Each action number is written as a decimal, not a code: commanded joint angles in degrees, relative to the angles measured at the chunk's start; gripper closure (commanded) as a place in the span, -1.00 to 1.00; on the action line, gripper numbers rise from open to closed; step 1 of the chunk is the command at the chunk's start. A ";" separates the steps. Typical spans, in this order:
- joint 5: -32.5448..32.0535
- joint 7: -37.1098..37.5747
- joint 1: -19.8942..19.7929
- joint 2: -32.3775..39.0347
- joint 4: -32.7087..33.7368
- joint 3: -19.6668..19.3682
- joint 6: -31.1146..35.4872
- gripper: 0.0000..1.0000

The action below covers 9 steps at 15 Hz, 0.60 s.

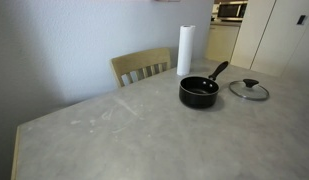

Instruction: Put the lid on the black pot, remove the lid from the black pot, put the lid back on the black pot

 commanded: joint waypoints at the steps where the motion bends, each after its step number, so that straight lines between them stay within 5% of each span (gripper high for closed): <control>1: 0.34 -0.32 -0.55 0.12 0.08 0.53 -0.10 -1.00; 9: -2.46 -5.08 -0.88 8.31 5.80 -1.48 -2.35 -1.00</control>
